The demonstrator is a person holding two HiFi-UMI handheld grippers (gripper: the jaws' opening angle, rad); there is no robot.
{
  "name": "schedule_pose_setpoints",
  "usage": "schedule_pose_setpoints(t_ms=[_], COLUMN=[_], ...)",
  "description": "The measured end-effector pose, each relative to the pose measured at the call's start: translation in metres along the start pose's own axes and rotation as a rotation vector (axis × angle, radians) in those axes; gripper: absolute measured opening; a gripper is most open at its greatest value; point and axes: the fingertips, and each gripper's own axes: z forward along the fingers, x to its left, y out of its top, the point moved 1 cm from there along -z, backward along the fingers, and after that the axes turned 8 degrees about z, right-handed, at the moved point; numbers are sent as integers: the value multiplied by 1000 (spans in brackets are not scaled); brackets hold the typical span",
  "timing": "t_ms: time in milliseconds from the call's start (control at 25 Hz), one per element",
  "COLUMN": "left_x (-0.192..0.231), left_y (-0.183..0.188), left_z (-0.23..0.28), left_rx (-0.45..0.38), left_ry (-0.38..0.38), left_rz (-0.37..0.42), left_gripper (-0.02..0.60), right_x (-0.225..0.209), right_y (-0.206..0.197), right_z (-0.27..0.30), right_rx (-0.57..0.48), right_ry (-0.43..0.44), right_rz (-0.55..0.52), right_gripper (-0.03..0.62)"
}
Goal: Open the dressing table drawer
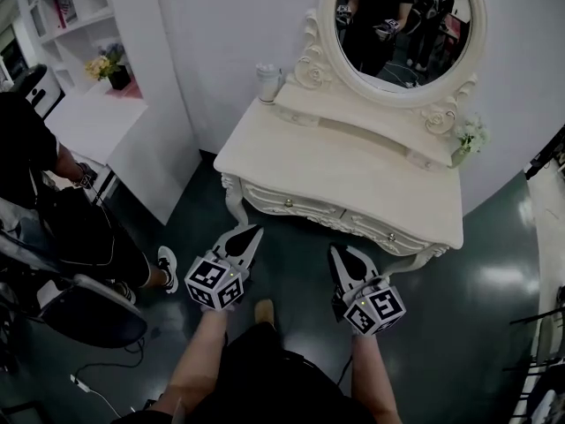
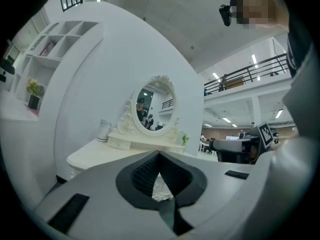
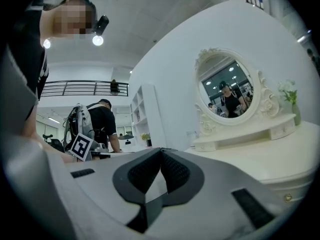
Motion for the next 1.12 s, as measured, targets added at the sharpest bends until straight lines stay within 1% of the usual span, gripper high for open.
schedule_pose_setpoints(t_ms=[200,400,640,880,1120], left_x=[38,79,116,132,146], left_y=[7,12,11,5,-1], left_z=[33,62,91,104,120], left_rx=[14,20,21,35,40], left_ry=[-19,-35,-61,-82,-71], left_rz=[-5,-12,-19,-28,-34], left_gripper=[8,8,8,8,8], right_x=[-20,-37,-55,-65,-83], right_y=[8,12,12,11,9], right_z=[48,92,132,152,169], right_rx=[6,13,20,29,33], right_ry=[-10,-28,-48,-64,-65], right_rz=[23,24,29,48,48], right_gripper=[5,6,5,5,5])
